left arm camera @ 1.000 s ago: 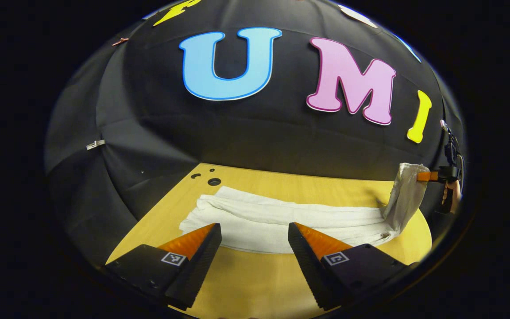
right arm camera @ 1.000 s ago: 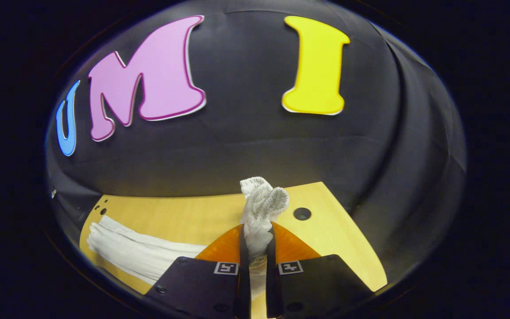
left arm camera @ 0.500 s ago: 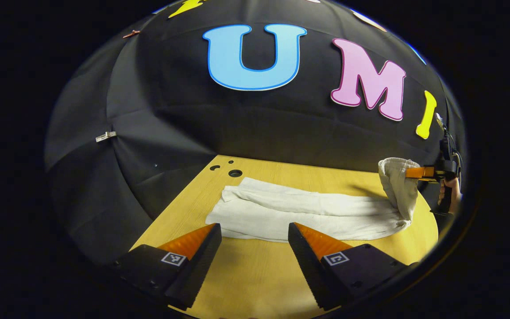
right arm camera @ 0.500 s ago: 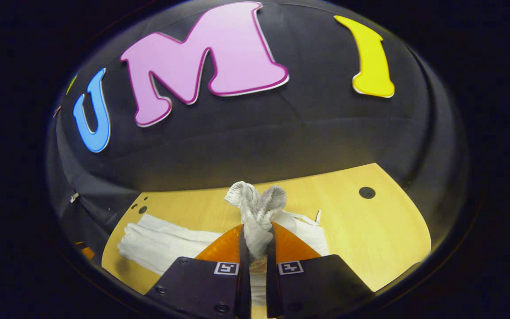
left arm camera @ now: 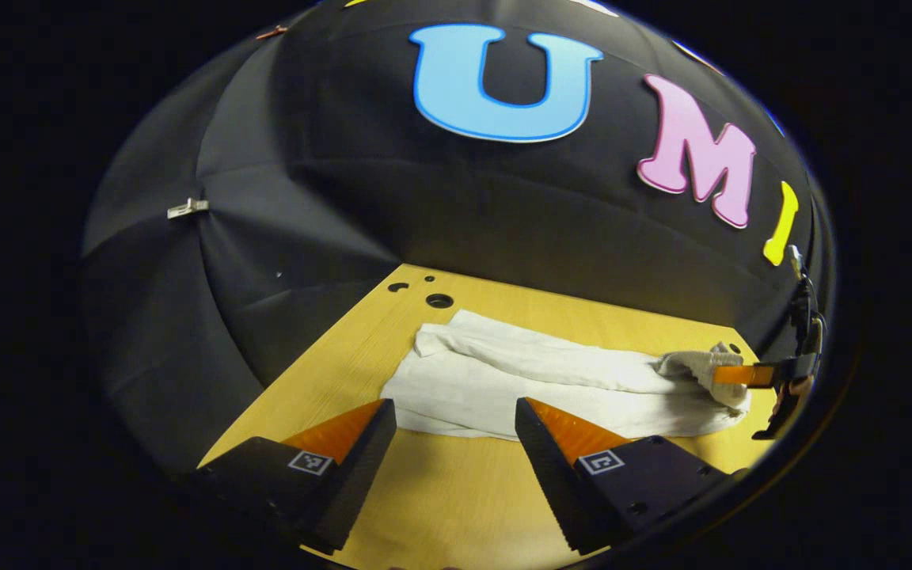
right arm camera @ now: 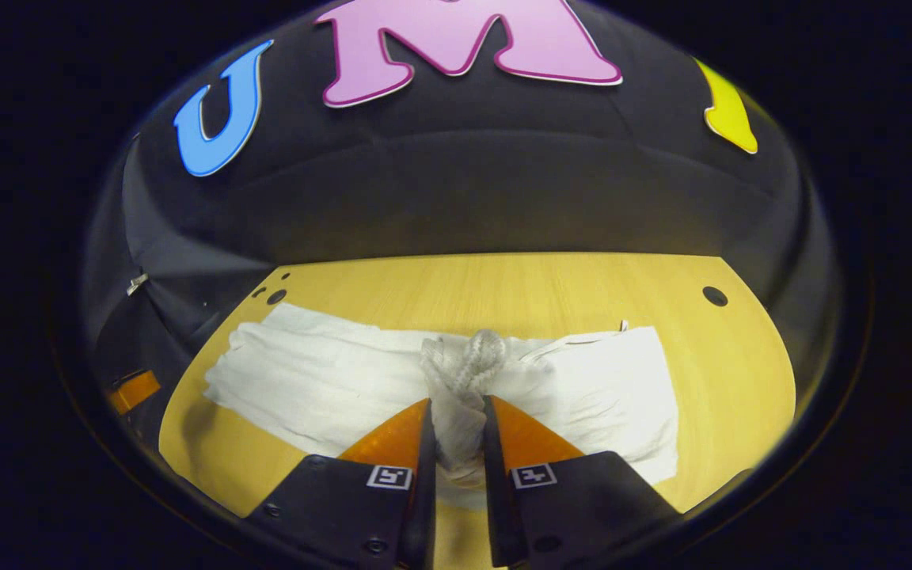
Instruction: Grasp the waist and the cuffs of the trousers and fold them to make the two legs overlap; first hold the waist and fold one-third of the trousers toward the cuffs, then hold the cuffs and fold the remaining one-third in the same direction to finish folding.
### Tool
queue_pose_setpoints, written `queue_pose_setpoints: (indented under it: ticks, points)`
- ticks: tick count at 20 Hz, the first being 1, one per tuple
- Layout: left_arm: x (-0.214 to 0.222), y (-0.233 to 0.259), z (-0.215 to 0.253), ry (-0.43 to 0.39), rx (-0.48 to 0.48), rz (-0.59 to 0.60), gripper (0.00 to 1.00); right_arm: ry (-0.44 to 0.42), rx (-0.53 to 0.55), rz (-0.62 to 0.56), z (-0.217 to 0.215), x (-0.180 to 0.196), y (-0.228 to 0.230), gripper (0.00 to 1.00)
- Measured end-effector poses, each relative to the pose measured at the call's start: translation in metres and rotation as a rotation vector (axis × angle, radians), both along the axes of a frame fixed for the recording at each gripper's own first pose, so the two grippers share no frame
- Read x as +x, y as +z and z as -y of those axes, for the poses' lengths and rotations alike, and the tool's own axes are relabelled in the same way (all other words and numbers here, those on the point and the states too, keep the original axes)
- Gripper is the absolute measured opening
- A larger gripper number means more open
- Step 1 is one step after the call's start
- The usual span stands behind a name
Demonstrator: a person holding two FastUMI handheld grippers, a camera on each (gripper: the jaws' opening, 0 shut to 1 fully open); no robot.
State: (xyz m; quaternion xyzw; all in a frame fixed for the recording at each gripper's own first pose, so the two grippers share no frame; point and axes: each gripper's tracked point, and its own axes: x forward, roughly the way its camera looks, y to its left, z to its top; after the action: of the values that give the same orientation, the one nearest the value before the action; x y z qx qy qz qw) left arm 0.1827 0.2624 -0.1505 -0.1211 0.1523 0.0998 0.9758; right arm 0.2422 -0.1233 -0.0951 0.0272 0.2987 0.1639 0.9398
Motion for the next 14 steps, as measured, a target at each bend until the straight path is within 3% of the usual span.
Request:
queue_pose_setpoints:
  ticks: [1,3,4,5,7,8,9,10,11,14]
  points:
    - [0.005,-0.005,-0.007,0.011,-0.004,-0.008,0.96,0.015,0.014,-0.013,0.000,-0.002,-0.003,0.39]
    - [0.017,-0.023,-0.025,0.048,-0.009,-0.049,0.96,0.043,0.043,-0.040,-0.003,-0.004,-0.006,0.46]
    - [0.023,-0.031,-0.033,0.068,-0.020,-0.069,0.96,0.055,0.046,-0.044,-0.001,-0.005,-0.005,0.46]
    - [0.029,-0.039,-0.037,0.085,-0.045,-0.087,0.97,0.065,0.044,-0.040,-0.004,-0.010,-0.006,0.36]
    - [0.041,-0.055,-0.040,0.112,-0.089,-0.125,0.96,0.080,0.026,-0.029,-0.008,-0.030,-0.001,0.61]
    - [0.048,-0.060,-0.045,0.131,-0.083,-0.144,0.96,0.073,0.006,-0.021,-0.001,-0.038,0.002,0.69]
    - [0.055,-0.066,-0.045,0.146,-0.076,-0.161,0.96,0.056,-0.014,-0.018,0.006,-0.045,0.001,0.86]
    - [0.064,-0.069,-0.044,0.154,-0.074,-0.170,0.96,0.039,-0.021,-0.013,0.015,-0.053,0.008,0.87]
    - [0.070,-0.074,-0.043,0.160,-0.078,-0.180,0.96,0.017,-0.022,-0.011,0.021,-0.059,0.010,1.00]
    - [0.087,-0.086,-0.044,0.196,-0.098,-0.212,0.96,-0.028,-0.016,-0.001,0.044,-0.083,0.026,0.99]
